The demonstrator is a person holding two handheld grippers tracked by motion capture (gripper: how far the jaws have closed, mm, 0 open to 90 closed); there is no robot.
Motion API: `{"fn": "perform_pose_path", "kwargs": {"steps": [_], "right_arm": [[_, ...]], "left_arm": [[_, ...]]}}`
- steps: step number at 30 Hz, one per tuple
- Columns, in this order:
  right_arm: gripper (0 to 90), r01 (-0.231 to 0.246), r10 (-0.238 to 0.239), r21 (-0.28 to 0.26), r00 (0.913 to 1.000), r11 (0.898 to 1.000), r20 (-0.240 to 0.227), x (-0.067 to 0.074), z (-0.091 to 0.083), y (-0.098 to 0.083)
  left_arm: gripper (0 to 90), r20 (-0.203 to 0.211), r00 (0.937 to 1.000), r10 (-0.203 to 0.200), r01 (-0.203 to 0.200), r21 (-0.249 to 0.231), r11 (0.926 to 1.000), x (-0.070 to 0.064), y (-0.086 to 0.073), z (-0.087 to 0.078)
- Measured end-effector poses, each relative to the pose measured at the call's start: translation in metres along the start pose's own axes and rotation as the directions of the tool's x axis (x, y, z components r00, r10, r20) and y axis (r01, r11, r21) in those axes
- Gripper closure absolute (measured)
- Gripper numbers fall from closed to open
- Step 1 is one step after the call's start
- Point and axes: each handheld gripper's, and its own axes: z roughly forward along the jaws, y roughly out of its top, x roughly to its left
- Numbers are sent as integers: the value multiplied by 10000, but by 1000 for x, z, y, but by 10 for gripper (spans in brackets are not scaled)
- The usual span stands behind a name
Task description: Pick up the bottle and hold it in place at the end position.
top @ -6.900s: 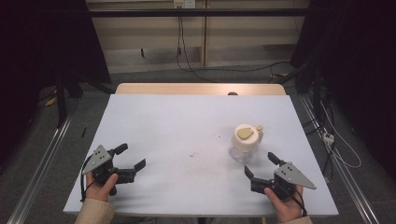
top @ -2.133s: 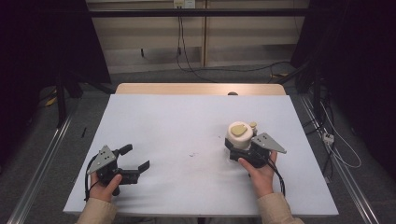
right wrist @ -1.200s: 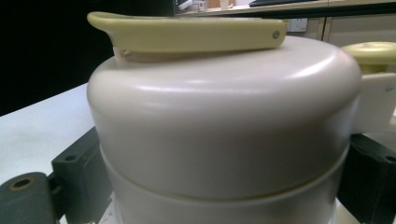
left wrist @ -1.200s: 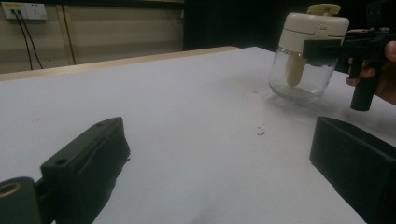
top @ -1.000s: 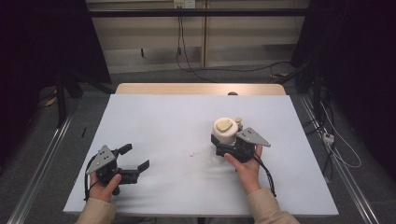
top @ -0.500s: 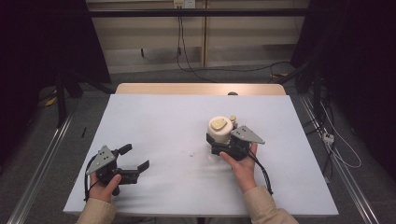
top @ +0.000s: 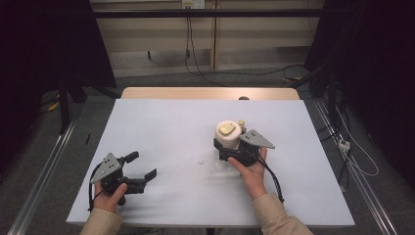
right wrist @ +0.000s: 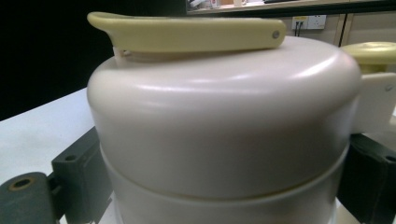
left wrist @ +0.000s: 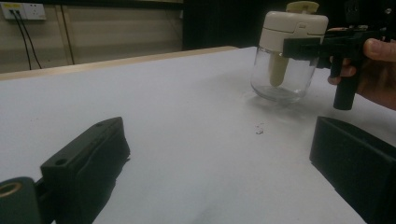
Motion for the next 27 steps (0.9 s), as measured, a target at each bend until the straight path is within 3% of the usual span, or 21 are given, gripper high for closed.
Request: {"fn": "perform_pose_path", "kwargs": {"steps": [27], "right_arm": [[68,99,-95,100,9993,9999,-369,9,16,1]], "left_arm": [[38,-68,10000,47,-47,-33,10000,0,-1,-3]]}}
